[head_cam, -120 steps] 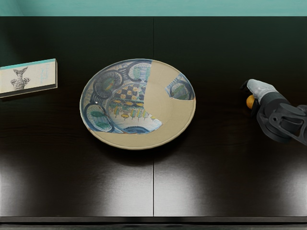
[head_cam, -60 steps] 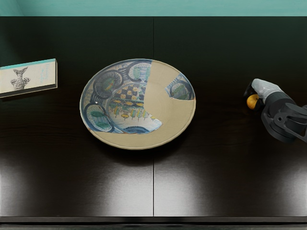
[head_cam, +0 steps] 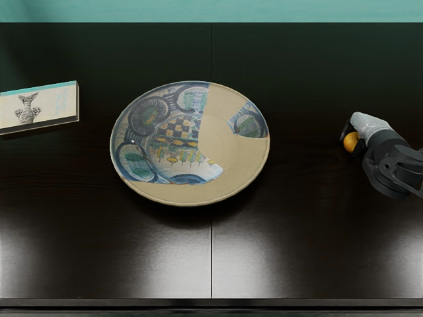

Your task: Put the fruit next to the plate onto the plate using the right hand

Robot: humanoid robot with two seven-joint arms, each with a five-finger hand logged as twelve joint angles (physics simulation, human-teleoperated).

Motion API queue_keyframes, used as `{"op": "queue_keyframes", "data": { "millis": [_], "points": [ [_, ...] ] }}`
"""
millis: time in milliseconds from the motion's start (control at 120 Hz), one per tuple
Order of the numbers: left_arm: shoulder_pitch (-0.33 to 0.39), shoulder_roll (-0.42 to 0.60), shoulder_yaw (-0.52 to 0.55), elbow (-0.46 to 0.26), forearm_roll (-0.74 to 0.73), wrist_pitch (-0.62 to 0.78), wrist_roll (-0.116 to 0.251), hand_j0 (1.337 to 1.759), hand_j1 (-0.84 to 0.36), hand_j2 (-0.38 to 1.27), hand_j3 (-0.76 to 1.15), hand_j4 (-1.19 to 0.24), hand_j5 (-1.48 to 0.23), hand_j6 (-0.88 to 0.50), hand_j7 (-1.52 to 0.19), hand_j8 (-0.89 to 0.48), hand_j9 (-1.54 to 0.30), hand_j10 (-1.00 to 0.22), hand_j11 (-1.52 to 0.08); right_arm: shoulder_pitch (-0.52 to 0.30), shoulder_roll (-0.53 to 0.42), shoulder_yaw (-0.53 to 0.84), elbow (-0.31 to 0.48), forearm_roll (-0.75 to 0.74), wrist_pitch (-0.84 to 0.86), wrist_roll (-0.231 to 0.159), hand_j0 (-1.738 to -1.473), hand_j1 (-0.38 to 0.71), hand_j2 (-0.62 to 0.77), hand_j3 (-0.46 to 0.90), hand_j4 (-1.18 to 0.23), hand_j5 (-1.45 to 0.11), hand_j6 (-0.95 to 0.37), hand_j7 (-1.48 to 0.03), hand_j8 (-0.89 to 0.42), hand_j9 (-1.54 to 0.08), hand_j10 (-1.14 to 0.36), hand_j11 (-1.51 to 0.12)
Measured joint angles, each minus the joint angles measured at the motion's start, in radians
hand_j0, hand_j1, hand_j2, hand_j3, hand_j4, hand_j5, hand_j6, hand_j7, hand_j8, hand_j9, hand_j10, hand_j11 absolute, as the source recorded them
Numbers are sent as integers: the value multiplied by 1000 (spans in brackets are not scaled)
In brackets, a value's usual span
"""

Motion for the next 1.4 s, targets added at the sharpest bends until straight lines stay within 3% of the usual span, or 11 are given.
{"op": "queue_keyframes", "data": {
  "millis": [108, 158, 167, 200, 208, 225, 342, 508, 650, 900, 1400],
  "points": [
    [0, 0, 0, 0, 0, 0, 0, 1658, 349, 0, 0, 0, 0, 0, 0, 0, 0, 0, 0, 6, -1, 5, 0, 25, 3, 1, -1618, 185, -79, -18, -767, -904, -415, -955, -383, -949, -662, -967],
    [0, 0, 0, 1, 0, 0, 0, 1658, 349, 0, 0, 0, 0, 0, 0, 0, 0, 0, 0, 8, -1, 7, 1, 31, 5, 2, -1636, 193, 21, -150, -776, -935, -427, -975, -388, -976, -665, -996],
    [0, 0, 0, 1, 0, 0, 0, 1658, 349, 0, 0, 0, 0, 0, 0, 0, 0, 0, 0, 9, -1, 8, 1, 32, 5, 2, -1631, 196, 26, -55, -777, -941, -430, -978, -390, -982, -667, -1002],
    [0, 0, 0, 1, 0, 0, 0, 1658, 349, 0, 0, 0, 0, 0, 0, 0, 0, 0, 0, 12, -1, 9, 2, 38, 5, 2, -1638, 216, 147, -163, -782, -964, -453, -992, -416, -1003, -695, -1022],
    [0, 0, 0, 1, 0, 0, 0, 1658, 349, 0, 0, 0, 0, 0, 0, 0, 0, 0, 0, 13, -1, 10, 2, 40, 6, 2, -1638, 227, 179, -32, -782, -970, -460, -995, -422, -1008, -701, -1027],
    [0, 0, 0, 1, 0, 0, 0, 1658, 349, 0, 0, 0, 0, 0, 0, 0, 0, 0, 0, 16, -2, 11, 3, 44, 6, 3, -1639, 226, 192, -1, -785, -980, -469, -1002, -434, -1017, -713, -1035],
    [0, 0, 0, 0, 0, 0, 0, 1658, 349, 0, 0, 0, 0, 0, 0, 0, 0, 0, 0, 38, -22, 32, 31, 63, 6, 3, -1644, 218, 310, 0, -802, -1039, -485, -1040, -454, -1071, -748, -1083],
    [0, 0, 0, 0, 0, 0, 0, 1658, 349, 0, 0, 0, 0, 0, 0, 0, 0, 0, 0, 58, -50, 68, 69, 73, 7, 2, -1648, 192, 331, 0, -820, -1089, -514, -1075, -475, -1115, -777, -1120],
    [0, 0, 0, 0, 0, 0, 0, 1658, 349, 0, 0, 0, 0, 0, 0, 0, 0, 0, 0, 66, -70, 107, 116, 78, 7, 0, -1651, 218, 506, 0, -833, -1113, -538, -1095, -507, -1130, -809, -1135],
    [0, 0, 0, 0, 0, 0, 0, 1658, 349, 0, 0, 0, 0, 0, 0, 0, 0, 0, 0, 92, -59, 149, 180, 99, 8, -1, -1654, 264, 570, 0, -827, -1161, -508, -1109, -470, -1142, -831, -1147],
    [0, 0, 0, 0, 0, 0, 0, 1658, 349, 0, 0, 0, 0, 0, 0, 0, 0, 0, 0, 159, 103, 159, 200, 140, 8, -1, -1654, 275, 574, 0, -829, -1217, -482, -1130, -436, -1159, -855, -1165]
  ]
}}
